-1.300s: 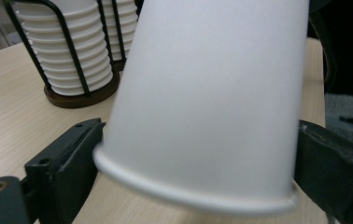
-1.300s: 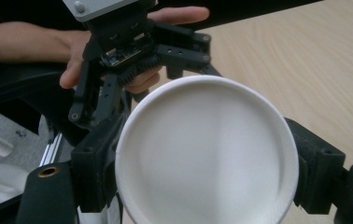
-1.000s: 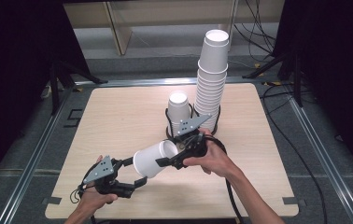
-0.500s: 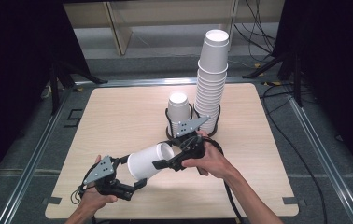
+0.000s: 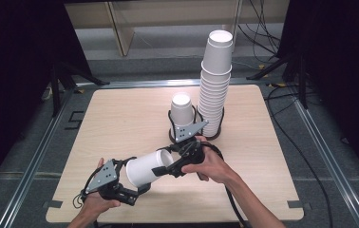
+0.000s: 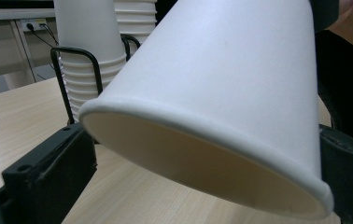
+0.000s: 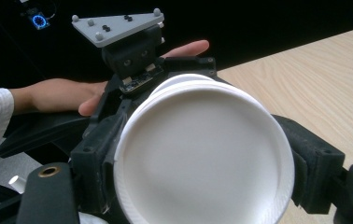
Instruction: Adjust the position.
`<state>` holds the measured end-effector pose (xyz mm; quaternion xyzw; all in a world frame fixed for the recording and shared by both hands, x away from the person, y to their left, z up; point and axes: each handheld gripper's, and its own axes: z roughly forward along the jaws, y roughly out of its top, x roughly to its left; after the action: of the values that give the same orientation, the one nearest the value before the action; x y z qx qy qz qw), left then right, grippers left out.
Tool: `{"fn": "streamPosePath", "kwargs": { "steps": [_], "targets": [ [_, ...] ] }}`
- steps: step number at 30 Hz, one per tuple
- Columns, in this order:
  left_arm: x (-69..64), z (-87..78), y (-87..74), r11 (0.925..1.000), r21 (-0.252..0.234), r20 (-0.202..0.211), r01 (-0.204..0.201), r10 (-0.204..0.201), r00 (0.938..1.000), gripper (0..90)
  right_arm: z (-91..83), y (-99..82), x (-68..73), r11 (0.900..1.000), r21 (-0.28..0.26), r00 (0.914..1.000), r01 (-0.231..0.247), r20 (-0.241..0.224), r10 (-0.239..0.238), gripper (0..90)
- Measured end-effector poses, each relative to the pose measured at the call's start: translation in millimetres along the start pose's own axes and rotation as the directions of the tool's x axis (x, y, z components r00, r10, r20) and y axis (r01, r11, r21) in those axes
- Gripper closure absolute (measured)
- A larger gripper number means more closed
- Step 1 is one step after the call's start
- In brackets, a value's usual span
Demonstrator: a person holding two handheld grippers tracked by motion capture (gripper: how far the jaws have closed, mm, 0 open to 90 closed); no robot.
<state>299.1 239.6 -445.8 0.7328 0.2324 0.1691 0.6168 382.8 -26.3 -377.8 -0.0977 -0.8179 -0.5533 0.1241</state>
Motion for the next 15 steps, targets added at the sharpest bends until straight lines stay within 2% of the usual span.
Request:
{"fn": "streamPosePath", "kwargs": {
  "steps": [4,5,6,7,9,11,12,13,14,15],
  "targets": [
    [-0.4,1.7,-0.9,0.9999,-0.015,0.001,-0.007,0.007,1.0000,0.0,0.3,-0.6,-0.5,1.0000,0.002,1.0000,-0.008,-0.005,0.008,24.9],
    [-0.6,0.0,-0.1,0.9997,-0.003,-0.009,-0.023,0.023,0.9997,0.0,-0.4,-0.6,-0.1,0.9998,0.002,0.9997,-0.017,-0.015,0.018,24.9],
    [-0.9,-0.1,-0.1,0.9995,-0.007,-0.012,-0.030,0.030,0.9995,0.0,0.0,-1.0,-1.0,1.0000,-0.004,0.9999,-0.007,-0.011,0.007,24.9],
    [-0.4,-0.5,0.3,0.9983,-0.018,-0.016,-0.056,0.055,0.9983,0.0,-0.1,-1.0,-1.1,1.0000,-0.003,0.9999,-0.007,-0.012,0.007,25.0],
    [-1.2,-0.3,0.0,0.9965,-0.037,-0.013,-0.075,0.075,0.9971,0.0,0.0,-1.4,-1.7,0.9999,-0.010,0.9998,-0.005,-0.017,0.005,24.9],
    [-1.6,-1.6,0.4,0.9958,-0.027,-0.013,-0.087,0.087,0.9961,0.0,0.5,-1.7,-1.7,0.9999,-0.007,0.9998,-0.007,-0.021,0.007,24.9],
    [-2.2,-2.1,0.1,0.9938,-0.038,-0.001,-0.105,0.105,0.9945,0.0,2.5,-2.4,-1.5,1.0000,-0.006,0.9995,-0.004,-0.031,0.004,25.0],
    [-2.7,-2.1,0.0,0.9933,-0.044,0.003,-0.107,0.107,0.9942,0.0,3.7,-2.8,-0.8,1.0000,-0.003,0.9992,-0.010,-0.040,0.009,24.9],
    [-2.7,-2.1,0.0,0.9933,-0.044,0.003,-0.107,0.107,0.9942,0.0,4.5,-3.0,1.3,0.9992,0.009,0.9980,-0.039,-0.050,0.039,24.9],
    [-3.6,-3.3,0.2,0.9926,-0.040,0.000,-0.114,0.114,0.9935,0.0,5.8,-3.3,-0.4,0.9999,0.002,0.9990,-0.013,-0.043,0.014,25.0]
  ]
}}
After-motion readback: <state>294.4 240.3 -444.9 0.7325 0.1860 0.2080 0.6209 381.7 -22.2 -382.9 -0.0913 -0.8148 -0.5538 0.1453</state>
